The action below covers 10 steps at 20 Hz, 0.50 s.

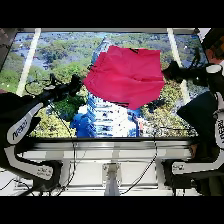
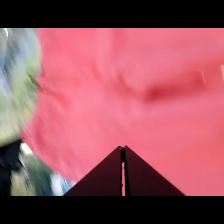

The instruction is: Fold the clothes and pants, and hang the long-sleeved shirts on hangers.

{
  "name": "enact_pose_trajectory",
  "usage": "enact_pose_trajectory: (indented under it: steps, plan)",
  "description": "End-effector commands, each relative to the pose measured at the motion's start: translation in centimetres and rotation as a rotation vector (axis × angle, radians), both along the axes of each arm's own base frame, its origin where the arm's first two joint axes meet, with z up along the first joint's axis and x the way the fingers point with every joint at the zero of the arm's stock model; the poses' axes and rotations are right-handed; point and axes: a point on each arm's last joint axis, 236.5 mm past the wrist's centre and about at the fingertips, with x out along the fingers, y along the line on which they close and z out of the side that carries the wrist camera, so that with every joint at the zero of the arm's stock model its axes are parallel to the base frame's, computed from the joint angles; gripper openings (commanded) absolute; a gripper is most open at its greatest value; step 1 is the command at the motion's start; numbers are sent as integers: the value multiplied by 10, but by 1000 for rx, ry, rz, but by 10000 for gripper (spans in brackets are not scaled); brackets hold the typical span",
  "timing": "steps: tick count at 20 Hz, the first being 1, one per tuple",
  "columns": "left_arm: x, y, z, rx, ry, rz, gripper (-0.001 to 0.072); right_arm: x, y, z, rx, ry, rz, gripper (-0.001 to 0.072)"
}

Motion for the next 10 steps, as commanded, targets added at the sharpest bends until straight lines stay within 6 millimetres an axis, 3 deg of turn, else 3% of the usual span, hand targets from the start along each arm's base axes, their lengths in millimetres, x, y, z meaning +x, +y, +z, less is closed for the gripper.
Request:
enact_pose_trajectory:
  steps: [1,7,8,10]
  plan:
    - [0,-7,11,31,-40,-34,19,-70,24,-56,57,218,110,7]
    - [-5,-21,9,51,-44,-76,19,-151,51,-123,178,446,-38,20]
    - [-5,-23,9,51,-44,-79,19,-157,52,-133,171,466,-58,75]
    - [-6,-26,9,51,-44,-86,19,-153,46,-144,155,481,-140,360]
